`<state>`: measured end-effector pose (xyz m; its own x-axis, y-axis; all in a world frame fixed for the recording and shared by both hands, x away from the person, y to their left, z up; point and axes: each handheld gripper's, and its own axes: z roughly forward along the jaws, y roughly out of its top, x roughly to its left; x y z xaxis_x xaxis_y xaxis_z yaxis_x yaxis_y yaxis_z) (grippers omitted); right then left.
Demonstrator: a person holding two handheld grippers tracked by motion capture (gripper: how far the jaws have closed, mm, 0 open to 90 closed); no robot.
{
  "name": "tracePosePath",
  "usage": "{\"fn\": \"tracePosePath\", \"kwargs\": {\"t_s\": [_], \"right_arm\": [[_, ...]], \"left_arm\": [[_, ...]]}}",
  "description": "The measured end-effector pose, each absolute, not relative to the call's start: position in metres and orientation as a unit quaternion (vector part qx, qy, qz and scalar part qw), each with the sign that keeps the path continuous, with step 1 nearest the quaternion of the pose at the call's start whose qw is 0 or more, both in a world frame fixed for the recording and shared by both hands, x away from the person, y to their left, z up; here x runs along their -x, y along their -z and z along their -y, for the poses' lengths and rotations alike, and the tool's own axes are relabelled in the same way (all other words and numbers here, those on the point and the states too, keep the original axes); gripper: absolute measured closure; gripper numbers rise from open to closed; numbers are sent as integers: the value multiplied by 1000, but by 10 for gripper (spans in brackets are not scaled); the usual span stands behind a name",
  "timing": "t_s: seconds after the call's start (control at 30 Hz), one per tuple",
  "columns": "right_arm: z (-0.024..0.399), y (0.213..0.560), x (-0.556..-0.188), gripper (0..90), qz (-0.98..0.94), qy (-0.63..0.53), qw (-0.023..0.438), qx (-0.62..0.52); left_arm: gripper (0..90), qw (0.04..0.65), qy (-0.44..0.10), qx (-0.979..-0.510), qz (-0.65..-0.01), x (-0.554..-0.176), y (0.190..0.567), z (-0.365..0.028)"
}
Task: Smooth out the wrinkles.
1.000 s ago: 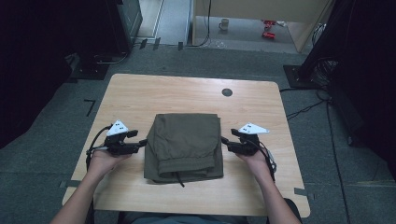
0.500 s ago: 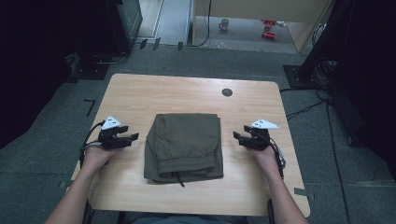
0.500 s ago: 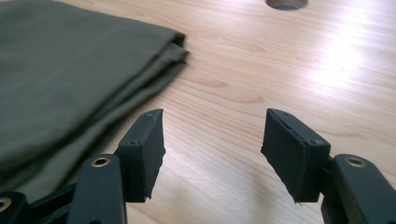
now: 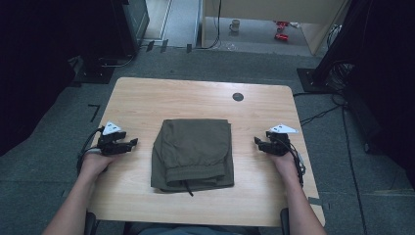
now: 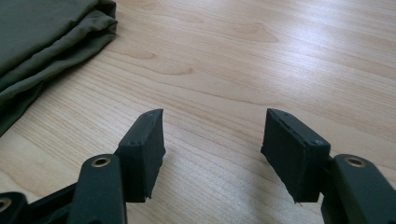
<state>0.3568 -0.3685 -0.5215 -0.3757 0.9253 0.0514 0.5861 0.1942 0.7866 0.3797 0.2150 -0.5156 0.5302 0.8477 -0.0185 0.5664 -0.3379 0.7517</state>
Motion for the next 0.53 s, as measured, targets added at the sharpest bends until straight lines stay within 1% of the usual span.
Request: {"fn": "tracePosePath", "kwargs": {"t_s": [0.1,0.27,0.53], "right_arm": [[368,522,-358,381,-742,-362,227,-517],[369,523,-360,326,-743,-352,223,-524],[366,524,-360,187,-751,-344,218,-520]], "left_arm": [[373,363,-196,-797,-441,-379,516,-214],[364,363,-196,-797,-441,-379,516,-214],[318,360,-196,-800,-438,-379,516,-211]]}}
